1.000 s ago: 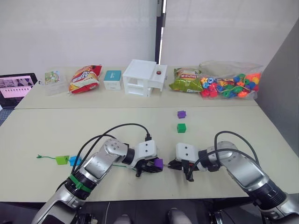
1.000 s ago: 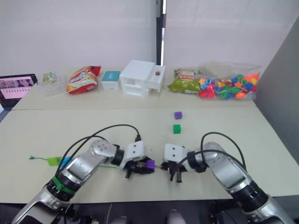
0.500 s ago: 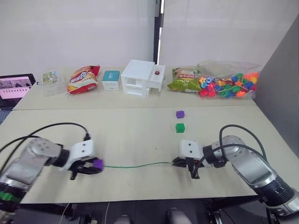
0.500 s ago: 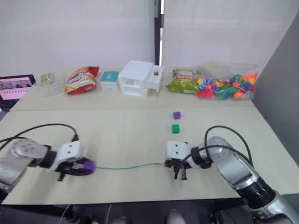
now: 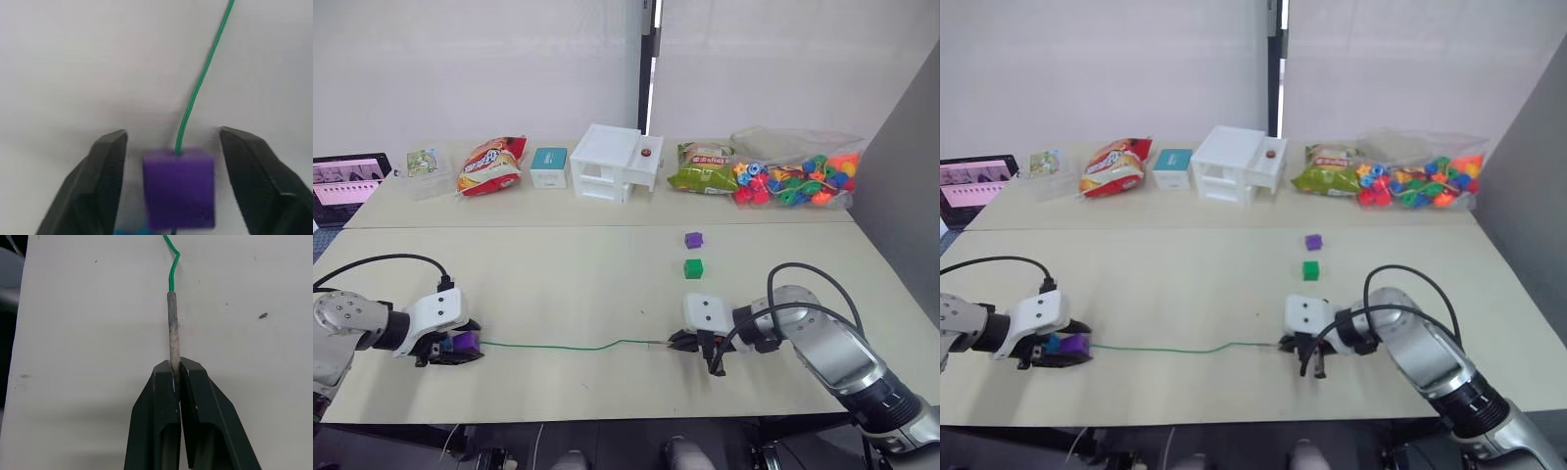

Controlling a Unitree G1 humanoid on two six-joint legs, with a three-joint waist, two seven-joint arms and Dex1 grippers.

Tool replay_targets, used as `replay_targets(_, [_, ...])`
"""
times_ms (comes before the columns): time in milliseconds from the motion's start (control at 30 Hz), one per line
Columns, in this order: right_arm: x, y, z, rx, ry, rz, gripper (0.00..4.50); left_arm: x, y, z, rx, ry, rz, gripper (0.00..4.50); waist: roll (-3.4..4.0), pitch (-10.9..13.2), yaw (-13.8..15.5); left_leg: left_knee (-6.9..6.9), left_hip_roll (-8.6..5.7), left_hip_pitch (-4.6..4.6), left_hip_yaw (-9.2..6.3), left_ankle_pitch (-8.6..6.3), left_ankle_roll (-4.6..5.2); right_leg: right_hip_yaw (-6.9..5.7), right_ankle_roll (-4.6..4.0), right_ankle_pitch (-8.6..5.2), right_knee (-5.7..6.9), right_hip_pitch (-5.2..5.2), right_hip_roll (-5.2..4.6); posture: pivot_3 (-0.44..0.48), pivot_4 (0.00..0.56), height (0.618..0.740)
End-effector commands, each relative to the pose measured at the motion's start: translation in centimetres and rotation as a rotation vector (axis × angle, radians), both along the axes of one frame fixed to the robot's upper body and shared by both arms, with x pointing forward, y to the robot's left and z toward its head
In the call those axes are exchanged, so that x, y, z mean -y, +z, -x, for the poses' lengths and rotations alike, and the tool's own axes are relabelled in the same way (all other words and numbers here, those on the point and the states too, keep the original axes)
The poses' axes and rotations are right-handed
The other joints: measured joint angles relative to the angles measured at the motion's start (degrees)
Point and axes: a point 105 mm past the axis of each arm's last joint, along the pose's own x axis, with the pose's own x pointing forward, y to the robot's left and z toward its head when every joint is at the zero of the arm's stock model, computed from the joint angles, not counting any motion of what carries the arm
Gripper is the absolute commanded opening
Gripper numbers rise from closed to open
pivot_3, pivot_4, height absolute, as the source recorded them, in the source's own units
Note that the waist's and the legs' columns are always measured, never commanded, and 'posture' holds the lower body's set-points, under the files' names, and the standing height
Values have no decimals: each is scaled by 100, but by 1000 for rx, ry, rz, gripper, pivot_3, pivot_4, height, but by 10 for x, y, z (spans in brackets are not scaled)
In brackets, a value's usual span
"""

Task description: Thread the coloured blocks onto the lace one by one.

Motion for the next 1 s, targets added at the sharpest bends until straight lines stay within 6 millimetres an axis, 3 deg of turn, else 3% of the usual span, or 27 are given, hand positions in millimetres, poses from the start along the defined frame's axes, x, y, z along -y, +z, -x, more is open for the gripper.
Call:
replay_targets(33, [-11, 12, 3, 8, 24, -47, 0, 18, 32, -7, 70, -38, 59, 4473, -1, 0, 4, -1, 0, -1, 0, 0, 0, -1, 0, 0, -1, -1, 0, 0, 150, 740])
replay_targets(200, [-26, 15, 4, -2, 32, -75, 0, 84, 45, 1, 44, -160, 244, 4473, -1, 1, -5, 0, -1, -4, -1, 0, 0, 0, 0, 0, 0, -3, -1, 0, 150, 740])
replay_targets(333, [-36, 15, 1, -2, 37, -84, 0, 144, 34, 2, 54, -226, 361, 4473, -3, 0, 2, 4, -2, -4, -4, 0, 0, -1, 0, 0, 3, -1, 0, 0, 150, 740])
replay_targets(433, [-40, 14, -1, 0, 41, -80, 0, 174, 29, -4, 97, -248, 399, 4473, -6, -2, 5, 8, -2, -8, -8, 0, 0, -1, 0, 1, 4, -2, 0, 0, 150, 740])
replay_targets(600, [-42, 12, -3, 3, 45, -67, 0, 198, 13, -8, 91, -296, 397, 4473, -6, -2, -13, 6, -4, -4, -10, 0, 0, 0, -1, 1, 6, -3, 1, 0, 150, 740])
replay_targets(800, [-43, 13, -4, 6, 43, -69, 0, 198, 1, -6, 64, -343, 358, 4473, -6, -2, 2, 6, -5, -5, -10, 0, 0, 0, -1, 1, 4, -3, 0, 0, 150, 740])
replay_targets(1000, [-43, 13, -2, 2, 42, -72, 0, 207, 1, -10, 63, -350, 372, 2639, -6, -2, 7, 8, -6, -6, -11, 0, 0, 0, -1, 1, 3, -1, 0, 0, 150, 740])
